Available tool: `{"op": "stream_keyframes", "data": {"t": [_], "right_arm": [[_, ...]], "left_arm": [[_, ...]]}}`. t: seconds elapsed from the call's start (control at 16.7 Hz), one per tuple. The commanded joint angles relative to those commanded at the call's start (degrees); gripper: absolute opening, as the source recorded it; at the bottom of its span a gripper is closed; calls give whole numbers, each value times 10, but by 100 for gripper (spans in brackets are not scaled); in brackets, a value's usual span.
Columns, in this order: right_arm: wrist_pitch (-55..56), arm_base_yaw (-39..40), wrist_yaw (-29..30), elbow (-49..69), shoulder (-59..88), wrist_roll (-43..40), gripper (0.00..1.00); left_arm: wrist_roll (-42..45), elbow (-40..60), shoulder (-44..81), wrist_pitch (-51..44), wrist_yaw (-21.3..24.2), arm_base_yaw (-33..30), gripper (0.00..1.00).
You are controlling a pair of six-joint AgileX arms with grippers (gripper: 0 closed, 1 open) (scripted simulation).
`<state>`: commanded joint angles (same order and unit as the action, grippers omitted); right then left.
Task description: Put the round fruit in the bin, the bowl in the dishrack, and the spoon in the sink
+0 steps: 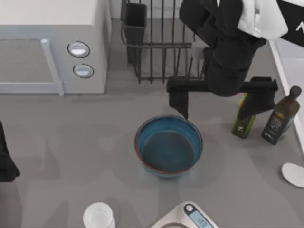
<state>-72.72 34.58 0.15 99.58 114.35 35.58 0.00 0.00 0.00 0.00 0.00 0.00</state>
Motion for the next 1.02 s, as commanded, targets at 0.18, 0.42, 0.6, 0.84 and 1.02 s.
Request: {"op": "stream_keyframes", "data": {"t": [0.18,0.42,0.6,0.84,1.02], "right_arm": [[-21,10,0,28,32,10,100],[-22,10,0,29,33,10,100],[-11,8,0,19,33,9,100],[74,11,0,-47,51,11,100],[155,13,0,-105,68,13,100]], "left_arm": [[0,0,0,0,0,0,100],[0,0,0,0,0,0,100],[0,0,0,0,0,0,100],[0,0,0,0,0,0,100],[0,0,0,0,0,0,100]]}}
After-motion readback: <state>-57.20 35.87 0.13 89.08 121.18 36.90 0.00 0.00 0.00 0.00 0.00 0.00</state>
